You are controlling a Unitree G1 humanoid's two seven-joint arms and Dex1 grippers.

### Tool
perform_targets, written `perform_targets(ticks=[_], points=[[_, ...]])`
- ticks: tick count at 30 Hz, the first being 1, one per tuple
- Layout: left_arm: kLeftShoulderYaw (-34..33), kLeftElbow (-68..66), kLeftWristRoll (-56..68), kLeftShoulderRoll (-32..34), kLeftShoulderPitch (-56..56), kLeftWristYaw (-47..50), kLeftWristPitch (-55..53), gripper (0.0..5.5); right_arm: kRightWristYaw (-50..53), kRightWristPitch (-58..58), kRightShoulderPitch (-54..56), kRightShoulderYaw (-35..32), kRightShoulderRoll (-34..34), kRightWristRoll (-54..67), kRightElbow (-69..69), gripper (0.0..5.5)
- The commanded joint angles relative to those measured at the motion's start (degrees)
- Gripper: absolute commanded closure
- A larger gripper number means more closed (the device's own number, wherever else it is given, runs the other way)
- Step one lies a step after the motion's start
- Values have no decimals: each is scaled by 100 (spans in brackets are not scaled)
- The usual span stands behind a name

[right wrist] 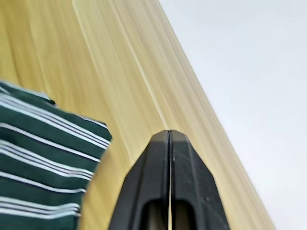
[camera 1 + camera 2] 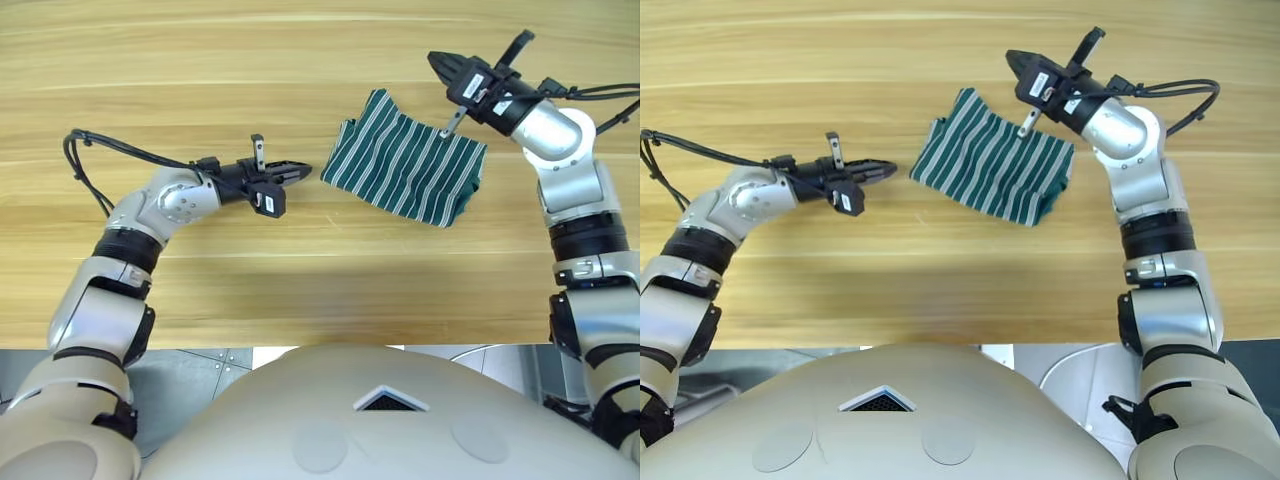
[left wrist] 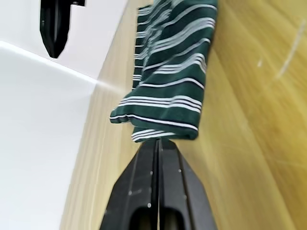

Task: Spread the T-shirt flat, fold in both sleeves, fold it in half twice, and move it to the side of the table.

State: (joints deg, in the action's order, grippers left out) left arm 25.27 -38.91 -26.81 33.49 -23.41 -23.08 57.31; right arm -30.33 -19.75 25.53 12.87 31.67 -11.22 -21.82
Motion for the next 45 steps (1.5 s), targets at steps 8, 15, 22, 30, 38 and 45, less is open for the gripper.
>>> perform_targets(ticks=[8,15,22,30,38,45], points=[[-247,-452,787,-318,-38,-132,13,550,-287,-181,252,1031,-1169,-500,-1990,547],[-310,-701,873,-550,-156,-90,8,550,744,-202,729,994,-1094,-840,-4437,547],[-600,-874,1661,-914,-24,-272,137,550,2728,862,607,-209,-172,-259,-5607,547],[-1738,-1350,4077,-1705,66,-1430,-603,550,3399,1118,172,-1327,380,240,-5654,547],[-3019,-2018,4972,-2021,-264,-1859,-1146,550,3582,-856,820,-2042,425,667,-4988,547],[-3859,-2690,5267,-2267,-770,-1845,-1639,550,4843,-2561,539,-1433,27,-646,-2827,547]])
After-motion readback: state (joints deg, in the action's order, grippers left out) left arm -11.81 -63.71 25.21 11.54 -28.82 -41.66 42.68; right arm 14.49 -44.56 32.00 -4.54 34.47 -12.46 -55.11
